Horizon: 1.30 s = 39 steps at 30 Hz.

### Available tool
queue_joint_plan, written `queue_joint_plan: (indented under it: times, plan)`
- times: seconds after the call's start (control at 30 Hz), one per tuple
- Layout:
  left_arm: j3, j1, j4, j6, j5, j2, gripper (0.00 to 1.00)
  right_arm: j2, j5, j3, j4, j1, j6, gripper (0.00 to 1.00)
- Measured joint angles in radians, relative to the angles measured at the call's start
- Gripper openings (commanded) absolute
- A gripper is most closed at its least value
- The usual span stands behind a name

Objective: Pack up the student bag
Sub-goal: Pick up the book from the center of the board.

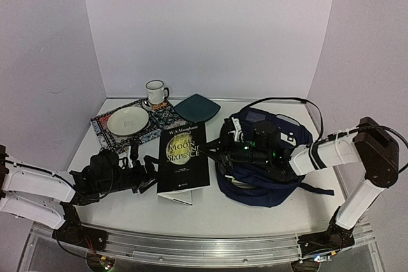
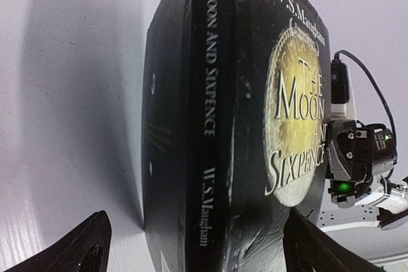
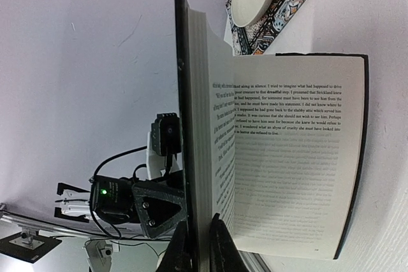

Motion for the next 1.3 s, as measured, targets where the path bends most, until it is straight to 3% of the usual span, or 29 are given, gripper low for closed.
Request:
queue_joint_plan:
  times: [0.53, 0.67, 0.77, 0.93, 1.1, 1.3]
  plan:
    - [-0.017, -0.032, 0.315, -0.075, 0.050, 0.052, 0.83, -0.018, 0.114, -0.001, 0.068, -0.002, 0.025, 0.00]
    - [-0.018, -0.038, 0.402, -0.099, 0.055, 0.080, 0.70, -0.018, 0.134, -0.007, 0.090, -0.002, 0.032, 0.00]
    - [-0.018, -0.040, 0.436, -0.112, 0.054, 0.087, 0.51, -0.017, 0.146, -0.015, 0.113, -0.002, 0.038, 0.00]
    - [-0.021, -0.042, 0.451, -0.122, 0.048, 0.087, 0.29, -0.008, 0.153, -0.035, 0.157, -0.002, 0.049, 0.01]
    - [-0.035, -0.047, 0.451, -0.136, 0.029, 0.087, 0.16, 0.003, 0.151, -0.059, 0.179, -0.002, 0.055, 0.19]
    - [-0.053, -0.052, 0.459, -0.146, 0.027, 0.084, 0.02, 0.005, 0.140, -0.094, 0.186, -0.014, 0.035, 0.56]
